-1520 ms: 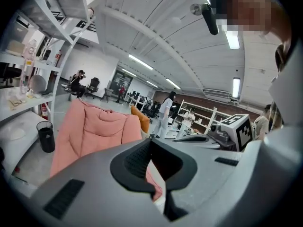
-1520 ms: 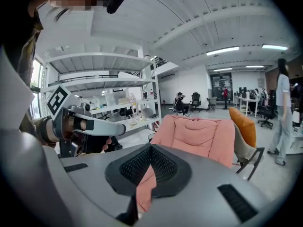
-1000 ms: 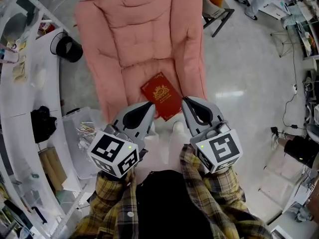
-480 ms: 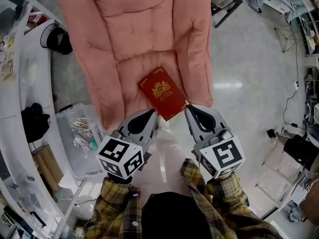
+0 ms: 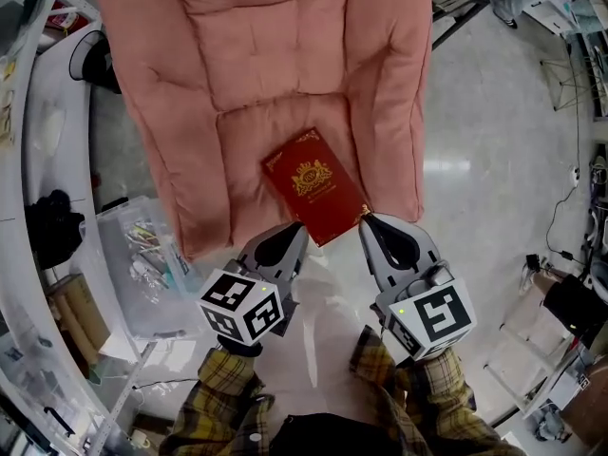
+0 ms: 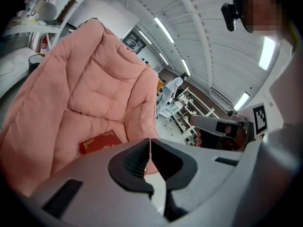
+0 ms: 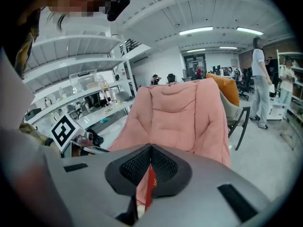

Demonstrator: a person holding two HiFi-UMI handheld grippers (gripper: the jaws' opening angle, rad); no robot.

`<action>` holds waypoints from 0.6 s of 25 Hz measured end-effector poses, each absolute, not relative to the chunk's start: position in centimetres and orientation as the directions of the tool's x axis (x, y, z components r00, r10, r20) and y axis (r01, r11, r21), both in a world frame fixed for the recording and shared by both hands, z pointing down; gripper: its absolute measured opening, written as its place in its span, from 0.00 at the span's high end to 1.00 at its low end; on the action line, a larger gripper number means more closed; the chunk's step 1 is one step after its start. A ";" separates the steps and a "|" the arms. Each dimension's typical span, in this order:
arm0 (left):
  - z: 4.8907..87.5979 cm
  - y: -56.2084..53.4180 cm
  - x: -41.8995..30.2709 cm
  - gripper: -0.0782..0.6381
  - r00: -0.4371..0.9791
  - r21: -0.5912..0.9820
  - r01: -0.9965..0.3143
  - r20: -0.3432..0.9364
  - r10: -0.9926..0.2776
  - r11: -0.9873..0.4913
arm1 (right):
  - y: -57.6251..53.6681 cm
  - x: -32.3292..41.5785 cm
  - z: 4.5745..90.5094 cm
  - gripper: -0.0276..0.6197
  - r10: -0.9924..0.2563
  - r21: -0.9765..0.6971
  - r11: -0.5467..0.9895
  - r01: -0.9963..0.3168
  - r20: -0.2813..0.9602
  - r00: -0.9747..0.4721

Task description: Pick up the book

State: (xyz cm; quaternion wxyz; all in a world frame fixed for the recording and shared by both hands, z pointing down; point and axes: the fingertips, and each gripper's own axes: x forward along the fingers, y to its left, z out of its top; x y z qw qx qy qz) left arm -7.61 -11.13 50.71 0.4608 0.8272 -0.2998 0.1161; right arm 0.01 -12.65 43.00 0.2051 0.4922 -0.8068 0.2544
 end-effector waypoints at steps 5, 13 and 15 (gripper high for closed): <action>55.3 -10.0 -7.7 0.85 0.791 0.722 -0.606 0.500 -0.354 -0.333 | -13.1 0.2 45.8 0.93 -0.681 -0.225 0.386 -0.895 0.585 -0.441; 61.9 -7.4 -7.8 0.67 0.803 0.762 -0.592 0.527 -0.279 -0.264 | -12.9 0.6 50.0 0.93 -0.653 -0.253 0.386 -0.887 0.604 -0.457; 63.2 -6.8 -7.6 0.64 0.805 0.769 -0.589 0.532 -0.261 -0.249 | -12.9 0.6 50.8 0.93 -0.651 -0.263 0.381 -0.886 0.604 -0.460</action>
